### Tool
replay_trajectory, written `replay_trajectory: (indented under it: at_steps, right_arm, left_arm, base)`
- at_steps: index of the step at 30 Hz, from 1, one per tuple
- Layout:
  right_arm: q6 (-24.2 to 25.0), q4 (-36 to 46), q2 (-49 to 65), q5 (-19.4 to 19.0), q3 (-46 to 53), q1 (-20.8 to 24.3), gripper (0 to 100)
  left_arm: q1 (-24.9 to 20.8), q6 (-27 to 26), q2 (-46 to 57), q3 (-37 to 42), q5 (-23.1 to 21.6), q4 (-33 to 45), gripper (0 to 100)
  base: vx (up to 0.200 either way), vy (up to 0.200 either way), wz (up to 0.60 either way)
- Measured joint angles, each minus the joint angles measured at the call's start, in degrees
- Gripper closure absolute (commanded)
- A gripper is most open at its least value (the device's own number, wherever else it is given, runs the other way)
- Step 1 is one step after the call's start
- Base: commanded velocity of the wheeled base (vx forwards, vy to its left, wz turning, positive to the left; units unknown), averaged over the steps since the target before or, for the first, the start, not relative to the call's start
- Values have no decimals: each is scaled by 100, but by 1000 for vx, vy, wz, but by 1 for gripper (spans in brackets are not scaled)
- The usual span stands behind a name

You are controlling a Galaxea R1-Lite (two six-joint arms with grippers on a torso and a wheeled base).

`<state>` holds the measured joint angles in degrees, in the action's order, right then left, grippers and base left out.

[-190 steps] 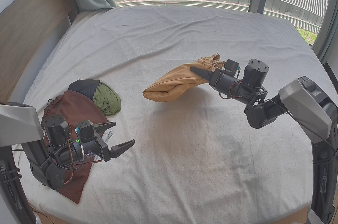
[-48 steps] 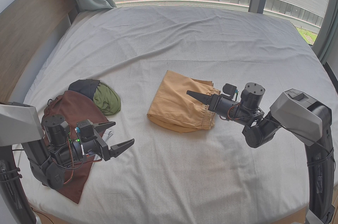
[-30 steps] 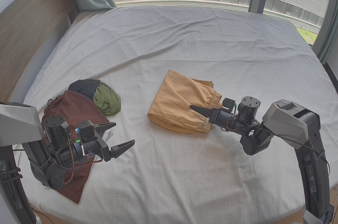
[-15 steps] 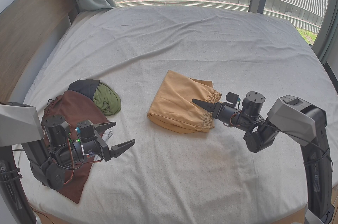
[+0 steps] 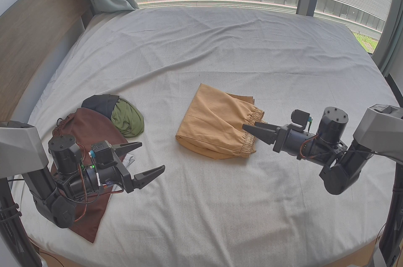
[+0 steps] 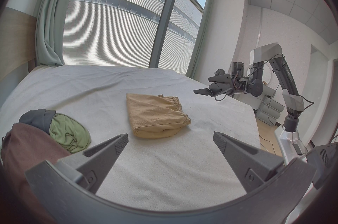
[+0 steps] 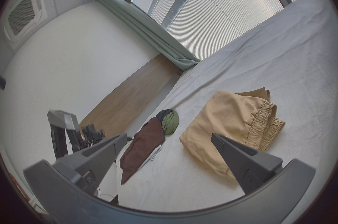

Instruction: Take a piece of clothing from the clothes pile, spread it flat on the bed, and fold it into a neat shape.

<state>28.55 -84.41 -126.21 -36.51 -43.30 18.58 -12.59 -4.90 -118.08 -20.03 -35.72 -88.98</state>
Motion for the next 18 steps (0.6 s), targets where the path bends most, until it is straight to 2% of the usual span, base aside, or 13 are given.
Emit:
replay_trajectory:
  at_steps: [6, 10, 15, 18]
  right_arm:
    - [-825, -274, 567, 77, 1136, 22, 0]
    - [-1465, -345, 905, 290, 1674, 22, 0]
    - [-1896, -372, 1386, 695, 2089, 38, 0]
    - [-2032, -373, 1657, 767, 2308, 30, 0]
  left_arm:
    - [-173, -10, 236, 121, -2, 0, 0]
    - [-441, -16, 405, 280, -9, 0, 0]
    - [-859, -16, 651, 557, -29, 2, 0]
    - [-1041, -2, 811, 636, -29, 2, 0]
  base:
    - [0, 0, 0]
    - [0, 0, 0]
    - [0, 0, 0]
    - [0, 0, 0]
